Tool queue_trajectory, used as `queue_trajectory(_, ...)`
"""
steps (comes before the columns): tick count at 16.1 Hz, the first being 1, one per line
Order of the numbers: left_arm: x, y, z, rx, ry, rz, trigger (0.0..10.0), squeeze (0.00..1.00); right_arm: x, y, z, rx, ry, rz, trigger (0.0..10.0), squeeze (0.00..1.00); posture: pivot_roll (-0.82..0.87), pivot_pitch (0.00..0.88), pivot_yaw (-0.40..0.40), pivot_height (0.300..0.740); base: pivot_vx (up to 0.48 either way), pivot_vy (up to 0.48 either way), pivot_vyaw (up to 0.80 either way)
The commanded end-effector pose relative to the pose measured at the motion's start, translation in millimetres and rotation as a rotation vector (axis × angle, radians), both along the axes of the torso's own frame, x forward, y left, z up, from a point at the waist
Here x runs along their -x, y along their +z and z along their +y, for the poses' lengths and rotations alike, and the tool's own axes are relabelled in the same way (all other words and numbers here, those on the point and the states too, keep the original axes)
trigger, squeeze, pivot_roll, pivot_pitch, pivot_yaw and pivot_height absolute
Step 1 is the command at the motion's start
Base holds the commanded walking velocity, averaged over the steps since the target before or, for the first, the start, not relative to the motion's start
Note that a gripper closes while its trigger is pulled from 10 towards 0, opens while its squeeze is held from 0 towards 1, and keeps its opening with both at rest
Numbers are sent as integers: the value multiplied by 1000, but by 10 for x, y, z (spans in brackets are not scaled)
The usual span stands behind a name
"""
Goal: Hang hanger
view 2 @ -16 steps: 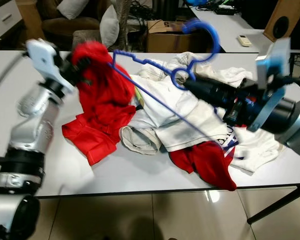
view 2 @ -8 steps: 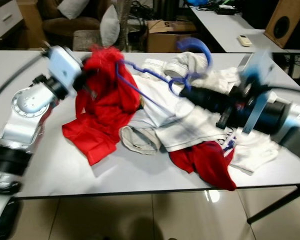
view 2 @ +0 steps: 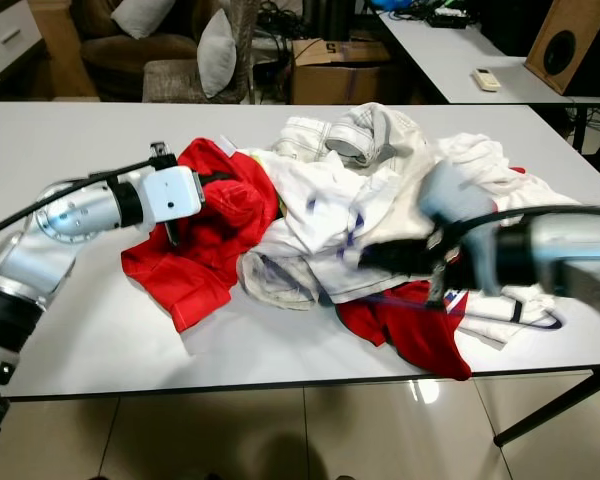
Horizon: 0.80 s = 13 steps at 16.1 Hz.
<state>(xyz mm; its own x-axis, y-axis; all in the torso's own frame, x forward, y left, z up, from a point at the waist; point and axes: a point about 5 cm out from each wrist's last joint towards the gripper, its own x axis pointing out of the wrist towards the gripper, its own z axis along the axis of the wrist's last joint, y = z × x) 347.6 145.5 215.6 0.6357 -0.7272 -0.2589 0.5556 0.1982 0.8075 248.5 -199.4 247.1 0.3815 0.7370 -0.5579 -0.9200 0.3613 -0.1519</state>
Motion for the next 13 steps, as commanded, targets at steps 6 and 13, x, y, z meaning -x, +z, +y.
queue_trajectory(6,-247,98,121,172,289,-68,0,0,24,109,136,-139,145,13,10000,0,-123,0,-3,740,0,0,0)
queue_trajectory(13,174,-440,405,556,296,429,10000,1000,158,287,-86,-538,-119,-126,10000,0,-128,0,34,740,0,0,0)
